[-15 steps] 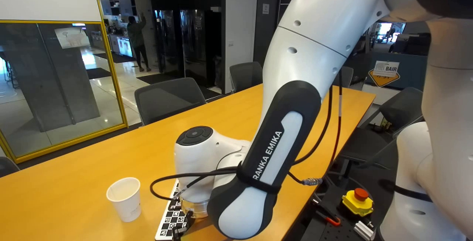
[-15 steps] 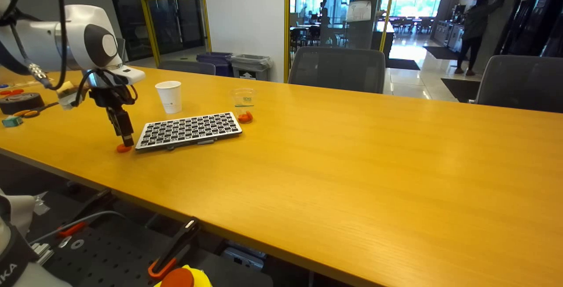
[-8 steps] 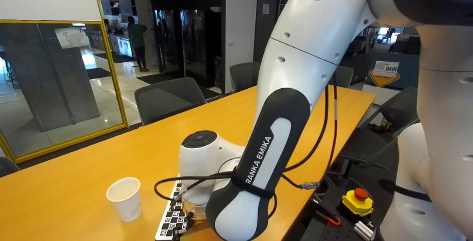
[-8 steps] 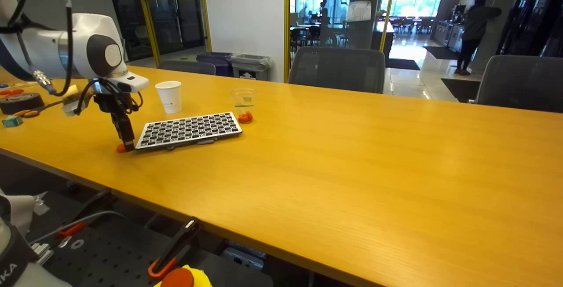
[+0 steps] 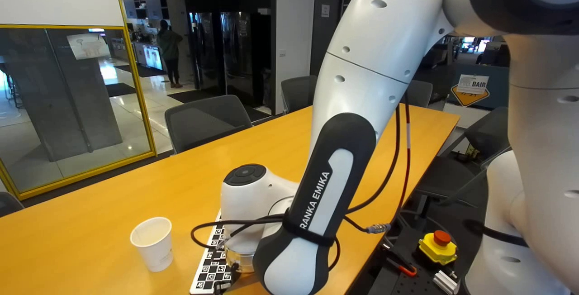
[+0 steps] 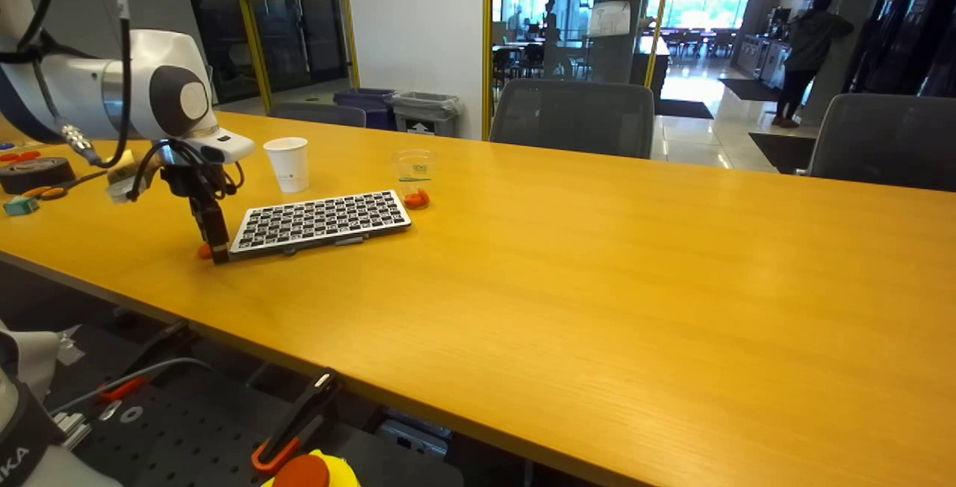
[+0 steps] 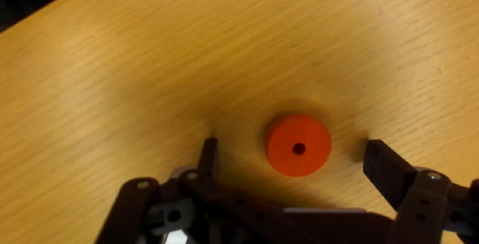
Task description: Put the orange rings on the clear cup and put the yellow rings in the white cup
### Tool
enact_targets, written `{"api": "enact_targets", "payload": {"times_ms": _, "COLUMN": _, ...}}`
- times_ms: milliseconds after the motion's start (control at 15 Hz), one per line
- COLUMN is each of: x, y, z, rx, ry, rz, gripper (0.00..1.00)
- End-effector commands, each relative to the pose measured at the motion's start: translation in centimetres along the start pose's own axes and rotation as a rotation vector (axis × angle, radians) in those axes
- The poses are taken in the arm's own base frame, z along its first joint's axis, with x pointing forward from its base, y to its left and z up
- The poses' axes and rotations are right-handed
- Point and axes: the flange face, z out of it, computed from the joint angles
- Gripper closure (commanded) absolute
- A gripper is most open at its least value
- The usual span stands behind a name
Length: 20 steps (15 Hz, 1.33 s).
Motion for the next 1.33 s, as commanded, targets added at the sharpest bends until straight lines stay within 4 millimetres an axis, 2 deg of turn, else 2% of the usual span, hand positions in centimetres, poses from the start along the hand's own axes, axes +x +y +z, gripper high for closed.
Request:
{"api": "enact_targets", "payload": {"times_ms": 0, "x": -0.4, "y": 0.2, "z": -0.5, "rx": 0.023, "ry": 0.015, "rz": 0.002, "gripper": 0.00}}
{"api": "enact_targets", "payload": {"times_ms": 267, "x": -0.5, "y": 0.3, "z": -0.4, "rx": 0.020, "ry": 0.015, "rz": -0.001, "gripper": 0.00}}
{"api": "enact_targets", "payload": {"times_ms": 333, "x": -0.6, "y": 0.3, "z": -0.4, "rx": 0.020, "ry": 0.016, "rz": -0.003, "gripper": 0.25}}
{"api": "enact_targets", "payload": {"times_ms": 400, "x": -0.6, "y": 0.3, "z": -0.4, "rx": 0.019, "ry": 0.018, "rz": -0.004, "gripper": 0.27}}
{"api": "enact_targets", "payload": {"times_ms": 467, "x": -0.6, "y": 0.3, "z": -0.4, "rx": 0.020, "ry": 0.019, "rz": -0.005, "gripper": 0.34}}
{"api": "enact_targets", "payload": {"times_ms": 867, "x": -0.5, "y": 0.3, "z": -1.3, "rx": 0.024, "ry": 0.028, "rz": -0.009, "gripper": 0.81}}
{"api": "enact_targets", "payload": {"times_ms": 933, "x": -0.4, "y": 0.2, "z": -1.7, "rx": 0.027, "ry": 0.032, "rz": -0.012, "gripper": 0.77}}
{"api": "enact_targets", "payload": {"times_ms": 1133, "x": -0.1, "y": 0.1, "z": -3.1, "rx": 0.016, "ry": 0.049, "rz": -0.033, "gripper": 0.76}}
{"api": "enact_targets", "payload": {"times_ms": 1267, "x": 0.7, "y": 0.1, "z": -5.0, "rx": 0.015, "ry": 0.080, "rz": -0.053, "gripper": 0.76}}
